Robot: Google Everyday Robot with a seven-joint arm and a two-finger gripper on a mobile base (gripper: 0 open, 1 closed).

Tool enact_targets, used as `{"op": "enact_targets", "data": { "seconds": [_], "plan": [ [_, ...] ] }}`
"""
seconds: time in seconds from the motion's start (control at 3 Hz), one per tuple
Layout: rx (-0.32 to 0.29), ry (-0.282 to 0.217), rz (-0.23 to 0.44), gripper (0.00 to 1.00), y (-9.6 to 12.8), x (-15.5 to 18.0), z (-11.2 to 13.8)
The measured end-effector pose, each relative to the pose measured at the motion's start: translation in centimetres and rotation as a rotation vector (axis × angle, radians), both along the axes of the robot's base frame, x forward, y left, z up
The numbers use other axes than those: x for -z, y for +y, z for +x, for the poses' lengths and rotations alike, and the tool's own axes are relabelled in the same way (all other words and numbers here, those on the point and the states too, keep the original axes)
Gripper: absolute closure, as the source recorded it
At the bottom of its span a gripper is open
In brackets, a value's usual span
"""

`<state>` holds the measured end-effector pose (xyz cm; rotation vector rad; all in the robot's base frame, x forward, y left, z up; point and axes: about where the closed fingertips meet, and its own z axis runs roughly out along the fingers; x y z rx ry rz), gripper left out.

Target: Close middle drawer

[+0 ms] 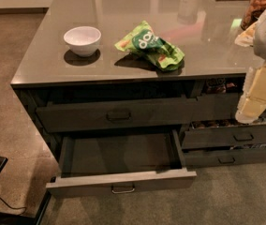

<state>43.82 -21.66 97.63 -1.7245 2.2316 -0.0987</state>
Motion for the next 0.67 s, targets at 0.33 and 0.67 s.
{"op": "enact_targets", "data": {
  "seconds": [0.33, 0.67],
  "plan": [
    [0.0, 0.0, 0.0, 0.0, 0.0, 0.0, 0.0],
    [0.003, -0.006, 0.034, 0.19, 0.4, 1.6, -0.1]
  ]
}}
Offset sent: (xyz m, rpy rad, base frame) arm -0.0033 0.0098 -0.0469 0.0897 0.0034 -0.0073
